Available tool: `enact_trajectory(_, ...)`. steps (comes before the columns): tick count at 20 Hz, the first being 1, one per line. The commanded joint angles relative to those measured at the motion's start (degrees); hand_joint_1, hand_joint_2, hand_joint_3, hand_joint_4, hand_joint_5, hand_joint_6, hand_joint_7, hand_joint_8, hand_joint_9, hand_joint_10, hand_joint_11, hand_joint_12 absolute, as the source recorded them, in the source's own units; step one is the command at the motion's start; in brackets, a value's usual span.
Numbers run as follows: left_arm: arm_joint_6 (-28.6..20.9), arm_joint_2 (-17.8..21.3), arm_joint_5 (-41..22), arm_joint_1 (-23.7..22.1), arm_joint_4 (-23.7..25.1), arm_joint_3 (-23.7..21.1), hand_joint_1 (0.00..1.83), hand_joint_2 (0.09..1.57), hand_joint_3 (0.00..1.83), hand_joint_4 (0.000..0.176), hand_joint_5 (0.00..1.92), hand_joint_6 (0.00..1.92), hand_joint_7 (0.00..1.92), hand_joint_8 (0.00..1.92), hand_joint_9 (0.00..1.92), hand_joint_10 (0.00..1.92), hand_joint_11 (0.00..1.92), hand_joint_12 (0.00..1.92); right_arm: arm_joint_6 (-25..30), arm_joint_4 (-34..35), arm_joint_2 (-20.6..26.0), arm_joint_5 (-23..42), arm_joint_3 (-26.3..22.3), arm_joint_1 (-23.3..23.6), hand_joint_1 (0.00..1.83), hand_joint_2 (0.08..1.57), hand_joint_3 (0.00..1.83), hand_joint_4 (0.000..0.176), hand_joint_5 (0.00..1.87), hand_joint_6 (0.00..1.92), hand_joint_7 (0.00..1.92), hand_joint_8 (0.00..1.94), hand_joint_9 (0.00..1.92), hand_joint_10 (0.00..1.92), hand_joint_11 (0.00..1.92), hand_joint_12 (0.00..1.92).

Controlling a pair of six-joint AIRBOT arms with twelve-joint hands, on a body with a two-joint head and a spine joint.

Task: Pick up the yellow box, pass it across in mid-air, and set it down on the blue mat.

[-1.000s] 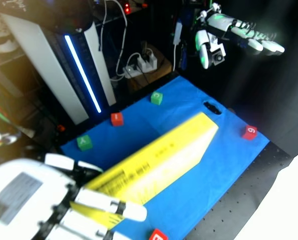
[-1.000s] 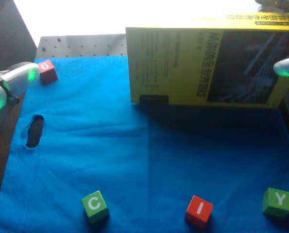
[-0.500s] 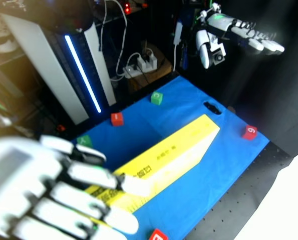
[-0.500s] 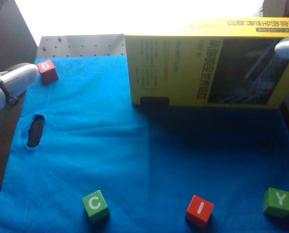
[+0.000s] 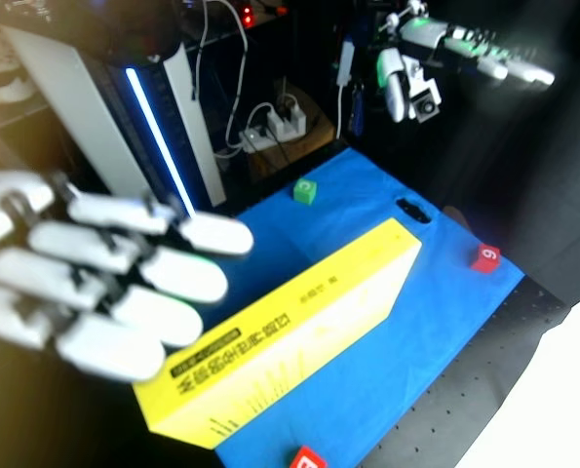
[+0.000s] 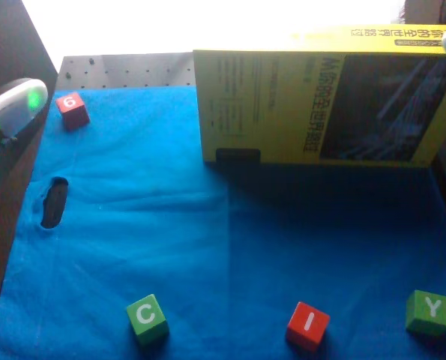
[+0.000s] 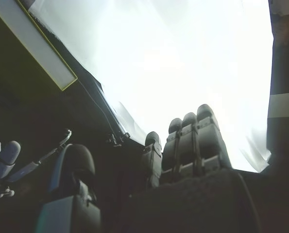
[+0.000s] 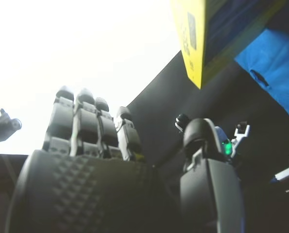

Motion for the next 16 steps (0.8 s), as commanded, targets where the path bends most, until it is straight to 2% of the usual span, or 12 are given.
enact_trajectory(1,-0.2,0.5,-8.7,-0.3,1.5,0.0,0.34,1.34,0.02,0.139,0.00,0.00,0.00,0.00,0.00,0.00,0.00,0.00,-0.1,0.2,0.5,9.7,-0.4,0.4,0.36,1.36,0.00,0.033,0.00,0.00,0.00,0.00,0.13,0.02,0.00,0.81)
enact_trajectory(4,-0.1,0.9,-10.7,-0.3,1.9,-0.1,0.24,1.34,0.01,0.144,0.00,0.00,0.00,0.00,0.00,0.00,0.00,0.00,-0.1,-0.6,1.2,12.2,-1.4,-0.3,0.37,1.38,0.00,0.016,0.00,0.00,0.00,0.00,0.08,0.00,0.00,0.59)
enact_trajectory(5,-0.1,1.0,-11.2,-0.3,2.3,-0.1,0.32,1.34,0.01,0.134,0.00,0.00,0.00,0.00,0.00,0.00,0.00,0.00,-0.1,-0.9,1.3,12.8,-1.5,-0.3,0.38,1.36,0.00,0.052,0.00,0.00,0.00,0.00,0.10,0.01,0.00,0.73)
enact_trajectory(6,-0.1,1.1,-11.5,-0.3,2.8,-0.1,0.32,1.35,0.01,0.097,0.00,0.00,0.00,0.00,0.00,0.00,0.00,0.00,-0.1,-1.2,1.3,13.5,-1.5,-0.3,0.40,1.34,0.00,0.079,0.00,0.00,0.00,0.00,0.11,0.01,0.00,0.69)
enact_trajectory(7,-0.1,1.3,-11.6,-0.3,3.3,-0.1,0.32,1.34,0.00,0.094,0.00,0.00,0.00,0.00,0.00,0.00,0.00,0.00,-0.1,-1.5,1.3,14.3,-1.5,-0.4,0.43,1.33,0.00,0.063,0.00,0.00,0.00,0.00,0.13,0.01,0.00,0.63)
enact_trajectory(8,0.0,1.4,-11.6,-0.4,3.7,0.0,0.31,1.34,0.00,0.157,0.00,0.00,0.00,0.00,0.00,0.00,0.00,0.00,-0.1,-1.6,1.4,15.2,-1.6,-0.4,0.43,1.32,0.00,0.058,0.00,0.00,0.00,0.00,0.05,0.03,0.00,0.37)
enact_trajectory(9,0.1,1.6,-11.6,-0.6,3.8,0.0,0.33,1.33,0.00,0.172,0.00,0.00,0.00,0.00,0.00,0.00,0.00,0.00,-0.1,-1.6,1.4,15.8,-1.5,-0.4,0.43,1.26,0.00,0.080,0.00,0.00,0.00,0.00,0.01,0.01,0.00,0.07)
enact_trajectory(10,0.2,1.7,-11.6,-0.8,3.9,0.1,0.31,1.29,0.00,0.175,0.00,0.00,0.00,0.00,0.00,0.00,0.00,0.00,-0.1,-1.6,1.5,16.1,-1.5,-0.4,0.56,1.27,0.00,0.062,0.00,0.00,0.00,0.00,0.00,0.00,0.00,0.01)
enact_trajectory(13,0.4,1.8,-11.6,-2.0,4.6,0.5,0.36,1.31,0.00,0.164,0.00,0.00,0.00,0.00,0.00,0.00,0.00,0.00,-0.1,-1.6,2.0,18.8,-1.5,-1.1,0.68,1.24,0.00,0.084,0.00,0.00,0.00,0.00,0.00,0.00,0.00,0.00)
enact_trajectory(14,0.6,1.8,-11.6,-2.7,5.0,0.6,0.41,1.32,0.00,0.145,0.00,0.00,0.00,0.00,0.00,0.00,0.00,0.00,-0.1,-1.6,2.2,19.6,-1.5,-1.3,0.71,1.24,0.00,0.122,0.00,0.00,0.00,0.00,0.00,0.00,0.00,0.00)
enact_trajectory(15,0.8,1.8,-11.6,-3.5,5.5,0.8,0.44,1.35,0.01,0.146,0.00,0.00,0.00,0.00,0.00,0.00,0.00,0.00,-0.1,-1.6,2.4,20.1,-1.5,-1.6,0.66,1.24,0.00,0.136,0.00,0.00,0.00,0.00,0.00,0.00,0.00,0.39)
enact_trajectory(16,0.9,1.8,-11.6,-4.3,6.3,0.9,0.53,1.35,0.01,0.150,0.00,0.00,0.00,0.00,0.00,0.00,0.00,0.00,-0.1,-1.6,2.7,20.7,-1.5,-1.9,0.62,1.22,0.00,0.143,0.00,0.00,0.00,0.00,0.00,0.00,0.00,0.46)
